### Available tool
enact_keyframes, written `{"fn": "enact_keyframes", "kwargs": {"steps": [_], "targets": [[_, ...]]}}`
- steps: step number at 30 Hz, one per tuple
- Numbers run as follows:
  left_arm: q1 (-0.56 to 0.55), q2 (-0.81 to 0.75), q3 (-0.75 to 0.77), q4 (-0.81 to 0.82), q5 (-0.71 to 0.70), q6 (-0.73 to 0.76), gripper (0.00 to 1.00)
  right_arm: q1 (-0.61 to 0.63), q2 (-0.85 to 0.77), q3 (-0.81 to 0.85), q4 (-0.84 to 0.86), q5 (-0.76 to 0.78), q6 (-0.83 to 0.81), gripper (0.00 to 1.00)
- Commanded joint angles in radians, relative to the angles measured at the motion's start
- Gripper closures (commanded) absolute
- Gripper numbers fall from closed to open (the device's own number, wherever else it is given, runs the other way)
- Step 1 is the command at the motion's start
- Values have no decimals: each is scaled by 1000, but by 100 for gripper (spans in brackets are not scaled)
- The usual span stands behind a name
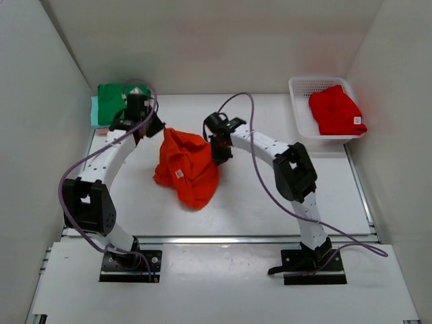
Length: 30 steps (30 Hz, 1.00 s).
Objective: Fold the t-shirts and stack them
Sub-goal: Flatten out the tshirt
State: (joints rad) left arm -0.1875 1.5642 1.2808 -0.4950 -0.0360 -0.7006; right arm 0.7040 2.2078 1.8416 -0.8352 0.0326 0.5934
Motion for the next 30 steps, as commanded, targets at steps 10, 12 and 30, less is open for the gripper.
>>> {"fn": "enact_keyframes", "kwargs": {"steps": [10, 12, 30], "targets": [[123, 511, 1290, -50, 505, -187, 100, -374, -577, 305, 63, 58, -109, 100], [144, 453, 1073, 73, 582, -232, 100, -405, -675, 184, 93, 18, -63, 100], [3, -53, 72, 187, 524, 58, 94, -158, -583, 433, 355, -211, -233, 100]]}}
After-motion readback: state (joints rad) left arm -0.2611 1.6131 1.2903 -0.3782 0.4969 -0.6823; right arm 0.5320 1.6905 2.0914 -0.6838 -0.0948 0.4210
